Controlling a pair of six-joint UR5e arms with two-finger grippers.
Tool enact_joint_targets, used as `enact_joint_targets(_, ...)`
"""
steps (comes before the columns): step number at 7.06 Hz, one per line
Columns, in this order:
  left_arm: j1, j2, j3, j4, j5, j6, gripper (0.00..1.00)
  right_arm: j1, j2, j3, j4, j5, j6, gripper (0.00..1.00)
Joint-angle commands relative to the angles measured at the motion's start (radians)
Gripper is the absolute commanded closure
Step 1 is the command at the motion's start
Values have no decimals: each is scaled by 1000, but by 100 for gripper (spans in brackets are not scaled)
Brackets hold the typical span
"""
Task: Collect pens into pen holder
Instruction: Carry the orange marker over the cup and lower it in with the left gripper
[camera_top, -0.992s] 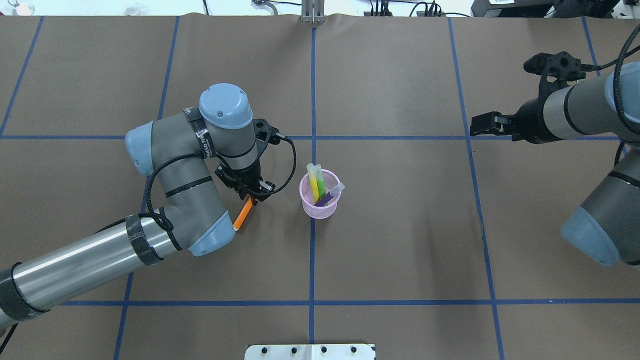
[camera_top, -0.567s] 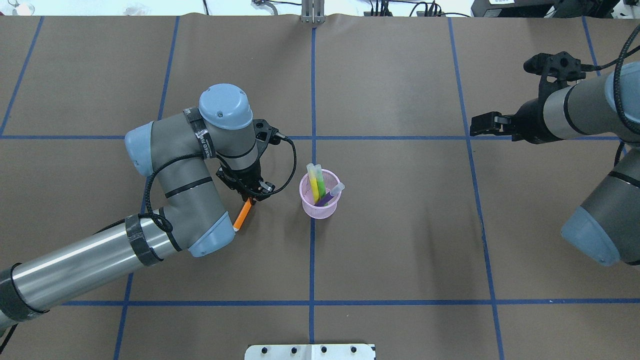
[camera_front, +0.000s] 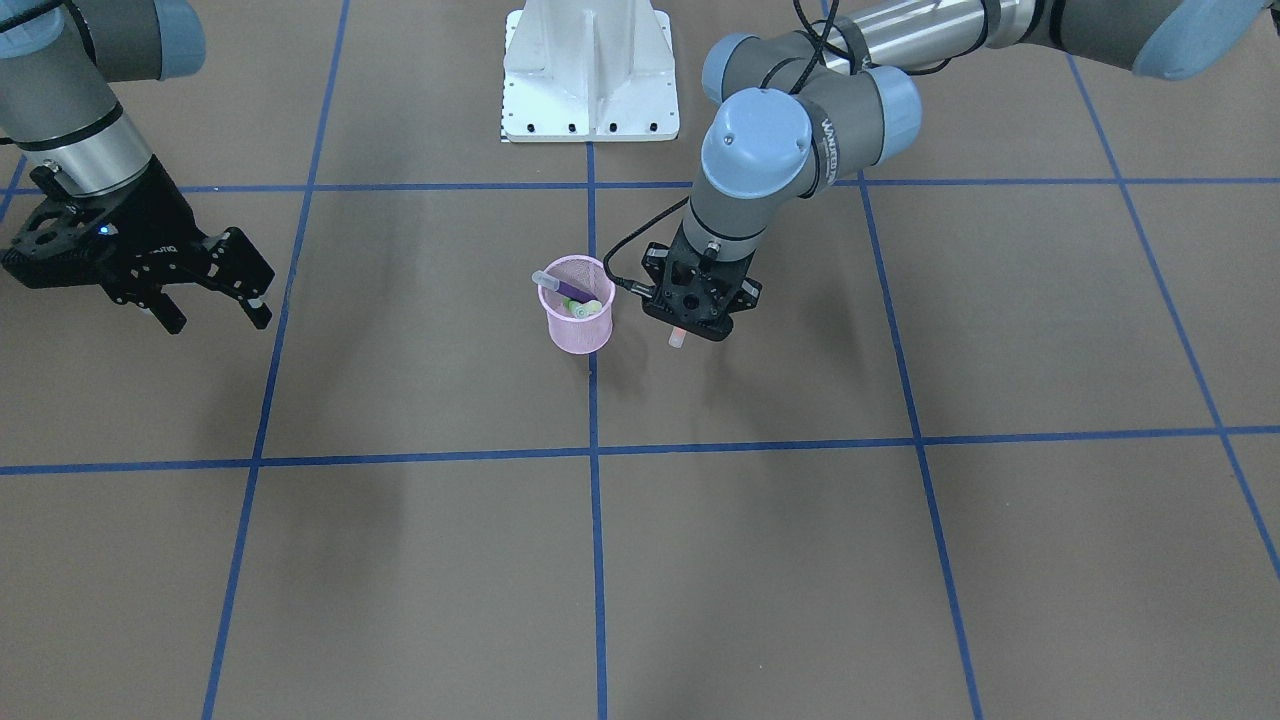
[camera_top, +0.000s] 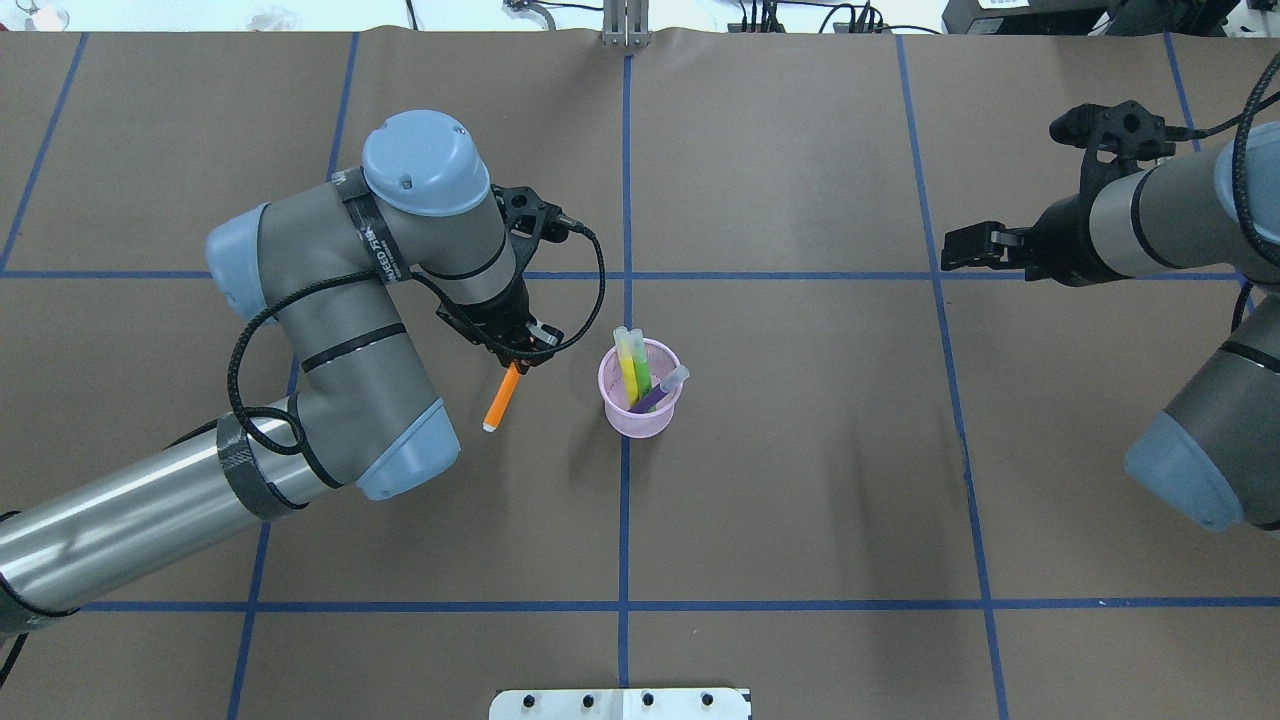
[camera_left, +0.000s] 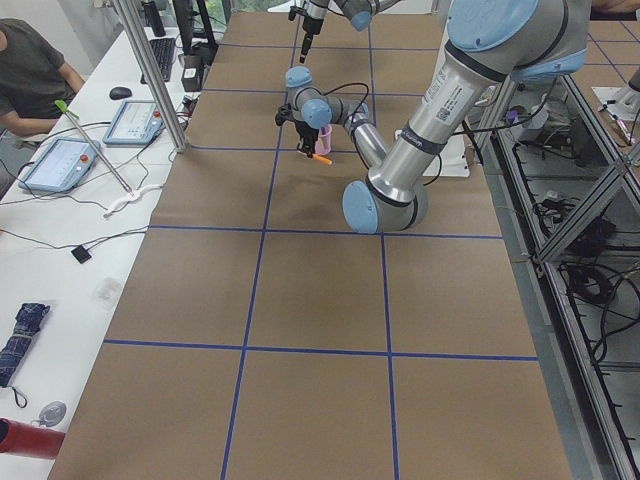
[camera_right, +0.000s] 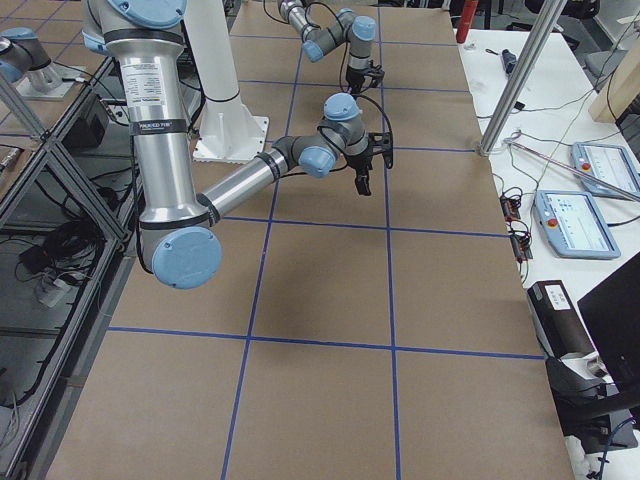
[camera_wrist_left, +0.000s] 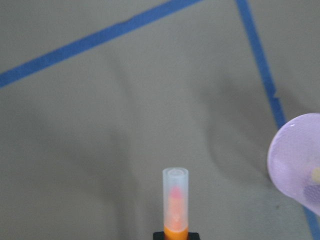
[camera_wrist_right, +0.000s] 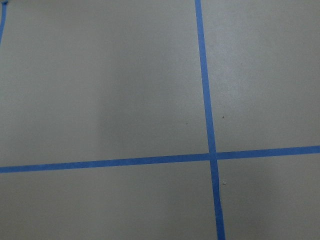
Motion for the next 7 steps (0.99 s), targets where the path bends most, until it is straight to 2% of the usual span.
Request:
enact_joint_targets(1,8,-67,-84,-9,139,-71,100,1,-1,0,1,-1,2,0)
enact_joint_targets(3,101,-70,-145,-155,462,-100,100,1,0,0,1,-1,0,0)
enact_joint_targets(4,176,-60,-132,-242,608,-97,100,1,2,0,1,-1,0,0)
enact_joint_targets(5,227,-54,-127,-261,702,-95,100,1,3,0,1,-1,0,0)
enact_joint_targets(7,243,-54,-127,-262,709,-95,100,1,3,-1,1,-1,2,0)
